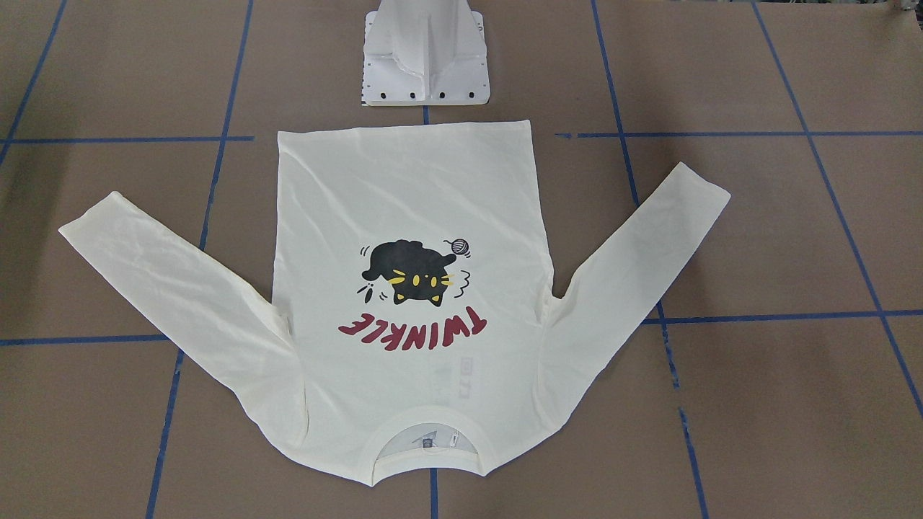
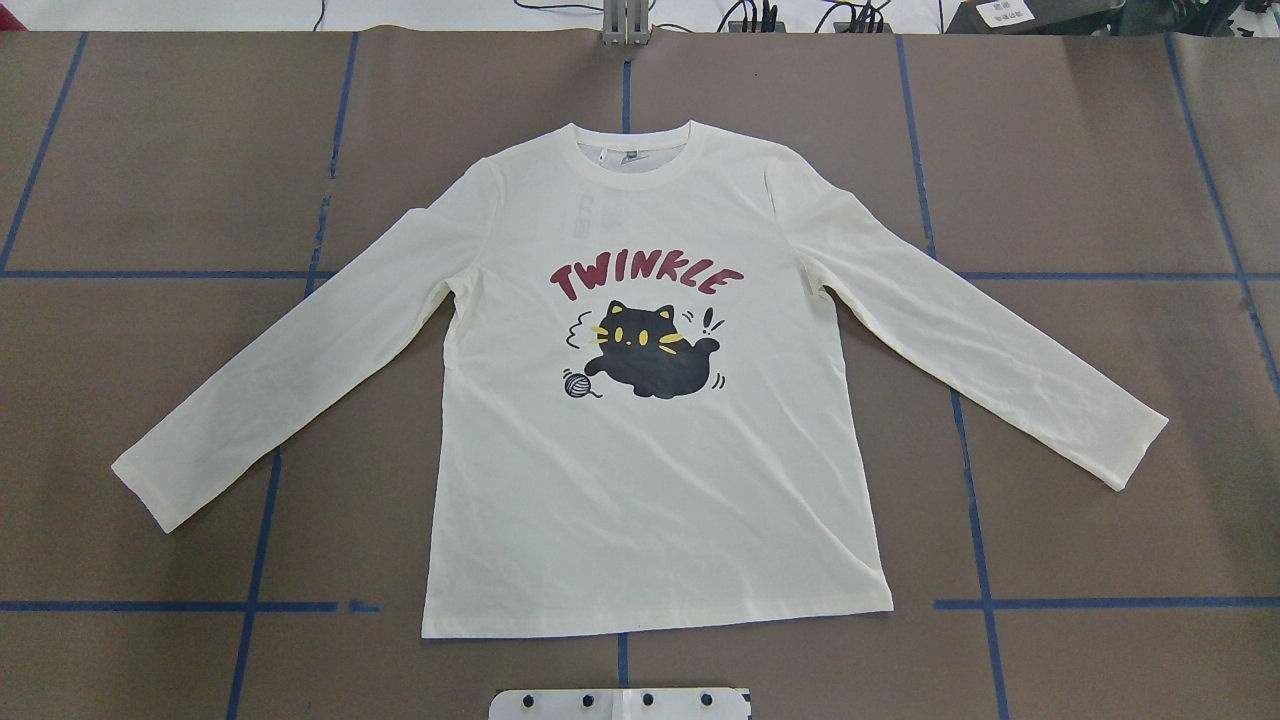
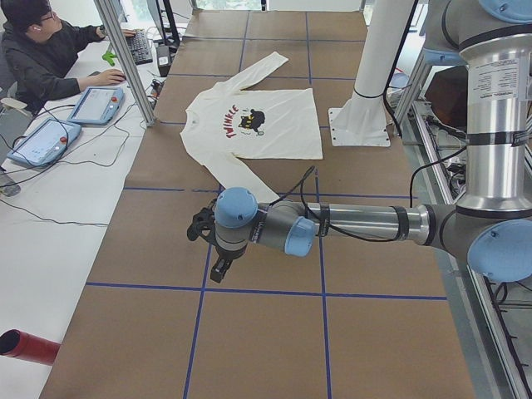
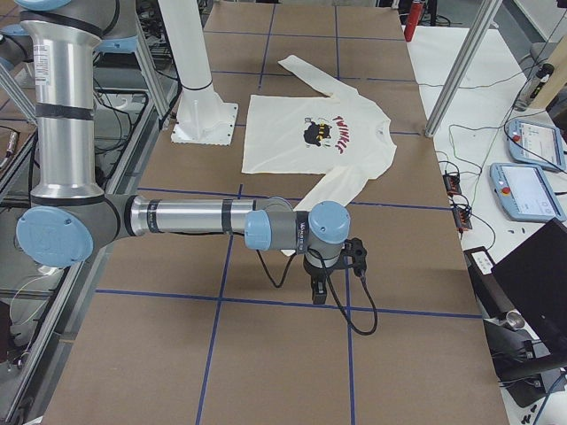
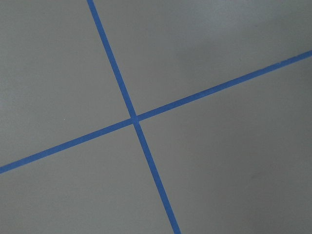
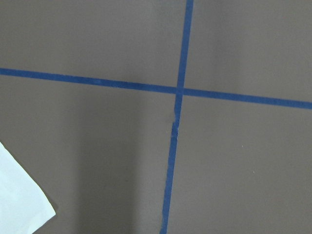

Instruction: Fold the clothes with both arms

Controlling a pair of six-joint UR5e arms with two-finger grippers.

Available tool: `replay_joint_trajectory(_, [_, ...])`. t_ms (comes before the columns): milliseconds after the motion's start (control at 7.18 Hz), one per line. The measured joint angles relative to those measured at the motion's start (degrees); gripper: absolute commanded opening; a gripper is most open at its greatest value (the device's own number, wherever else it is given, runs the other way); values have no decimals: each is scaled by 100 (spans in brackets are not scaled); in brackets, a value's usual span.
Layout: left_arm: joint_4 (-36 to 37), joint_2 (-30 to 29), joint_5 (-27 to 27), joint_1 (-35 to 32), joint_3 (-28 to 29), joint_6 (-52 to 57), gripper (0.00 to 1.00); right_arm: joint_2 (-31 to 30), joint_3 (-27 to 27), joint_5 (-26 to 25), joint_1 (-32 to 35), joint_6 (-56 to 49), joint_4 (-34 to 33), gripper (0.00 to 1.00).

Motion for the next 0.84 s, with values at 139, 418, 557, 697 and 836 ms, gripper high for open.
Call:
replay_joint_trajectory(139, [-215, -26, 8, 2, -57, -9, 100, 40, -1, 0, -60, 18, 622, 100])
replay_joint_trajectory(418, [-1091, -127, 19, 2, 71, -20, 100, 63, -53, -5, -134, 79, 2102, 100])
replay_joint_trajectory(557, [-1578, -201, 22, -5, 236, -40, 100, 7, -97, 198, -144, 159, 2465, 100])
replay_joint_trajectory(697, [-1958, -224, 15, -10, 407, -58, 100, -88, -126, 547, -144, 206, 2759, 100])
replay_joint_trajectory(836, [-2183, -239, 9, -10, 542, -66, 100, -221, -129, 735, -171, 499, 3195, 100])
